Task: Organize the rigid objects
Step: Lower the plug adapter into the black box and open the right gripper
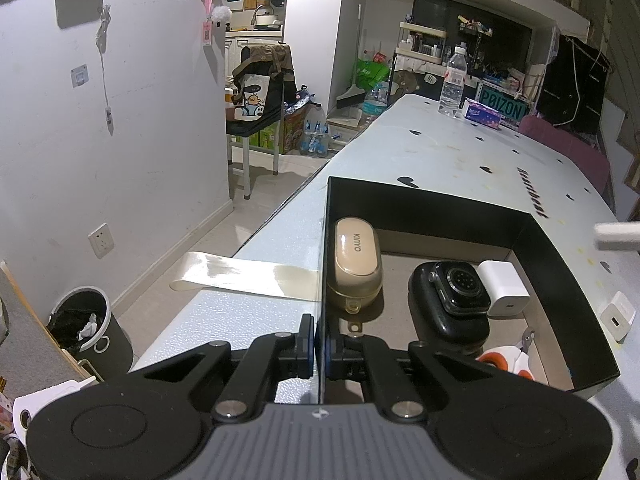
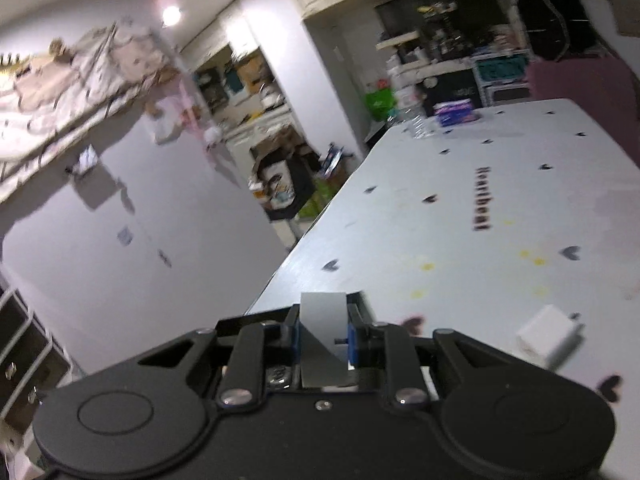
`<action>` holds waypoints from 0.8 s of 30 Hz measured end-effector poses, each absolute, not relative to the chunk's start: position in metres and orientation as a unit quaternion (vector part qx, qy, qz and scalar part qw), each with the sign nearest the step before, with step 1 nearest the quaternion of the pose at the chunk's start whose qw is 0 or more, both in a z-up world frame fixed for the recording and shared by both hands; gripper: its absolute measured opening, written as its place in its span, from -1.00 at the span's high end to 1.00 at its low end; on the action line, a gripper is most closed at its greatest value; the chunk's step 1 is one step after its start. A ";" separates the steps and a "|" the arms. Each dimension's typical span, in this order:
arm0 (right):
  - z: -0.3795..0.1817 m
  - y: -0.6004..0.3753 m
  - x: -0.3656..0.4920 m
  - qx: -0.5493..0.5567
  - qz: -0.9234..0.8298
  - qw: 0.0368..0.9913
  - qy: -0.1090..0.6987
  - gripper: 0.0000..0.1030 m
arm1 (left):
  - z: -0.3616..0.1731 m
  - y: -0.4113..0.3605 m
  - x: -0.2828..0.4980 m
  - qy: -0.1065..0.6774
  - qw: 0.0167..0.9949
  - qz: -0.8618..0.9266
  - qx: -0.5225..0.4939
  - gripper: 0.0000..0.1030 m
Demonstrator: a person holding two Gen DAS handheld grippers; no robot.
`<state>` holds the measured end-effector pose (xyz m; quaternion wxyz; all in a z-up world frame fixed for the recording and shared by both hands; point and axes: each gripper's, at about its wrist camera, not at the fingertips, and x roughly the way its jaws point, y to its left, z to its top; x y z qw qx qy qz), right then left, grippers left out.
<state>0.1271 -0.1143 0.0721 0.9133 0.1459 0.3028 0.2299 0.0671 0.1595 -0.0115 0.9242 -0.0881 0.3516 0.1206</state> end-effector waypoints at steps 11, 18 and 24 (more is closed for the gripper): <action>0.024 -0.042 0.151 0.069 0.229 0.910 0.340 0.58 | -0.012 0.159 0.066 0.348 0.926 0.114 -0.093 0.88; 0.007 -0.040 0.139 0.051 0.229 0.887 0.398 0.55 | -0.013 0.159 0.067 0.347 0.926 0.112 -0.096 0.87; 0.014 -0.048 0.121 0.031 0.225 0.885 0.407 0.28 | -0.013 0.160 0.067 0.348 0.926 0.112 -0.095 0.87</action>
